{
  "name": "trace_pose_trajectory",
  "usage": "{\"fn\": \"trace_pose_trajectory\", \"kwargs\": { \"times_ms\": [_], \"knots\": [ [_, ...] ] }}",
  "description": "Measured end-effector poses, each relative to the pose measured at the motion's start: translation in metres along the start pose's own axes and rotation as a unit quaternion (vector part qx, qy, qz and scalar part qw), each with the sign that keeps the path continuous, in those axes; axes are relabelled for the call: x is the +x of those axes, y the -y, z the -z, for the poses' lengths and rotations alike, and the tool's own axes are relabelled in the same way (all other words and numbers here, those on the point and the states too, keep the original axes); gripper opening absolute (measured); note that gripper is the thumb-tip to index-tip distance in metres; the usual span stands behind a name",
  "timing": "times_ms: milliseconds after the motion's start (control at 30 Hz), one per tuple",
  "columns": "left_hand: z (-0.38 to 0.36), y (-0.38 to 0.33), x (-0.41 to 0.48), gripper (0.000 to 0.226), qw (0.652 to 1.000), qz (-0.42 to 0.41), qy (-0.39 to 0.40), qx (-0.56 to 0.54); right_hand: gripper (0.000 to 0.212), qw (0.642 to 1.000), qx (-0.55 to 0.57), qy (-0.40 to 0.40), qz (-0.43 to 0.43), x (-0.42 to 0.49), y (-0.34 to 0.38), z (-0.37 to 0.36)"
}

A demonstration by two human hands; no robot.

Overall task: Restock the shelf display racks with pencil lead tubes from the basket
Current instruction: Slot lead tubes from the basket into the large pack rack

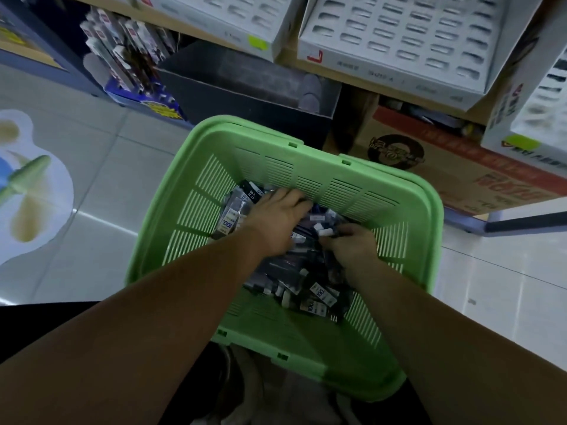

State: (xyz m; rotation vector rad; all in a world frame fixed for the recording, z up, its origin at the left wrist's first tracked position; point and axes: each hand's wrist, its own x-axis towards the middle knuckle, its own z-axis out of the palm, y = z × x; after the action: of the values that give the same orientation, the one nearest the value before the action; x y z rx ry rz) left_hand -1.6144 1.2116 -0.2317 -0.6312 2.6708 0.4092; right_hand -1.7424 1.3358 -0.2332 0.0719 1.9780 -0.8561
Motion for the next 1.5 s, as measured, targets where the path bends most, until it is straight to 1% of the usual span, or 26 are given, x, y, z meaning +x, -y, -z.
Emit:
{"fn": "trace_pose_trajectory", "kwargs": {
  "times_ms": [67,167,233,300,400,500,533,633,700,767,833,900,1000,1033,1100,1167,1233,1300,1333,1367,1433,1500],
  "knots": [
    [-0.003,0.003,0.003,0.096,1.000,0.002,-0.003,0.018,0.022,1.000,0.014,-0.012,-0.006,0.003,-0.001,-0.001],
    [-0.009,0.010,-0.001,0.097,0.999,0.021,0.003,0.026,0.018,0.999,0.039,0.004,-0.014,0.003,-0.001,-0.001],
    [-0.011,0.015,-0.005,0.102,0.999,0.035,0.015,0.032,0.021,0.998,0.052,0.025,-0.025,0.001,-0.001,-0.001],
    [-0.013,0.017,-0.009,0.101,0.998,0.045,0.009,0.037,0.028,0.997,0.045,0.054,-0.032,0.000,-0.003,-0.002],
    [-0.016,0.013,-0.016,0.084,0.998,0.061,0.005,0.016,0.047,0.997,-0.015,0.072,-0.027,-0.004,-0.009,-0.004],
    [-0.020,0.005,-0.023,0.063,0.996,0.088,0.002,-0.012,0.056,0.996,-0.067,0.050,-0.028,-0.007,-0.012,-0.007],
    [-0.021,0.003,-0.024,0.060,0.995,0.097,0.001,-0.027,0.054,0.996,-0.070,0.040,-0.024,-0.006,-0.012,-0.008],
    [-0.020,0.000,-0.028,0.057,0.992,0.115,0.021,-0.049,0.026,0.999,-0.040,0.028,-0.003,-0.007,-0.012,-0.007],
    [-0.019,0.000,-0.031,0.056,0.990,0.118,0.055,-0.061,0.022,1.000,-0.009,0.020,-0.005,-0.009,-0.011,-0.004],
    [-0.020,-0.002,-0.031,0.058,0.990,0.103,0.088,-0.041,0.023,1.000,0.015,0.001,-0.009,-0.009,-0.010,-0.001],
    [-0.020,-0.006,-0.029,0.056,0.992,0.087,0.090,-0.019,0.023,0.999,0.029,-0.012,-0.008,-0.011,-0.008,0.001],
    [-0.020,-0.012,-0.025,0.055,0.993,0.076,0.088,-0.012,0.018,0.999,0.026,-0.031,0.015,-0.013,-0.005,0.002],
    [-0.021,-0.018,-0.019,0.054,0.993,0.055,0.102,0.013,0.008,0.995,-0.043,-0.046,0.080,-0.018,-0.003,0.005],
    [-0.020,-0.019,-0.017,0.053,0.993,0.044,0.111,0.023,0.008,0.994,-0.058,-0.040,0.085,-0.021,-0.003,0.006],
    [-0.015,-0.017,-0.015,0.050,0.991,0.023,0.128,0.021,0.012,0.996,-0.063,0.000,0.056,-0.025,-0.003,0.007],
    [-0.005,-0.012,-0.017,0.047,0.991,0.017,0.133,-0.010,0.013,0.995,-0.082,0.061,0.007,-0.029,-0.005,0.007],
    [0.005,-0.004,-0.022,0.041,0.989,0.034,0.129,-0.058,0.012,0.989,-0.115,0.090,-0.020,-0.031,-0.008,0.007],
    [0.011,0.005,-0.030,0.036,0.982,0.068,0.129,-0.117,0.010,0.983,-0.149,0.103,-0.033,-0.034,-0.010,0.007],
    [0.013,0.010,-0.035,0.035,0.976,0.087,0.126,-0.153,0.010,0.978,-0.174,0.115,-0.025,-0.036,-0.011,0.006],
    [0.014,0.013,-0.040,0.036,0.969,0.106,0.119,-0.190,0.018,0.969,-0.210,0.127,-0.004,-0.038,-0.011,0.006],
    [0.014,0.017,-0.051,0.036,0.951,0.137,0.111,-0.255,0.041,0.935,-0.322,0.132,0.063,-0.038,-0.014,0.006],
    [0.013,0.014,-0.061,0.033,0.933,0.162,0.127,-0.296,0.056,0.915,-0.378,0.116,0.084,-0.036,-0.020,0.004]
  ]
}}
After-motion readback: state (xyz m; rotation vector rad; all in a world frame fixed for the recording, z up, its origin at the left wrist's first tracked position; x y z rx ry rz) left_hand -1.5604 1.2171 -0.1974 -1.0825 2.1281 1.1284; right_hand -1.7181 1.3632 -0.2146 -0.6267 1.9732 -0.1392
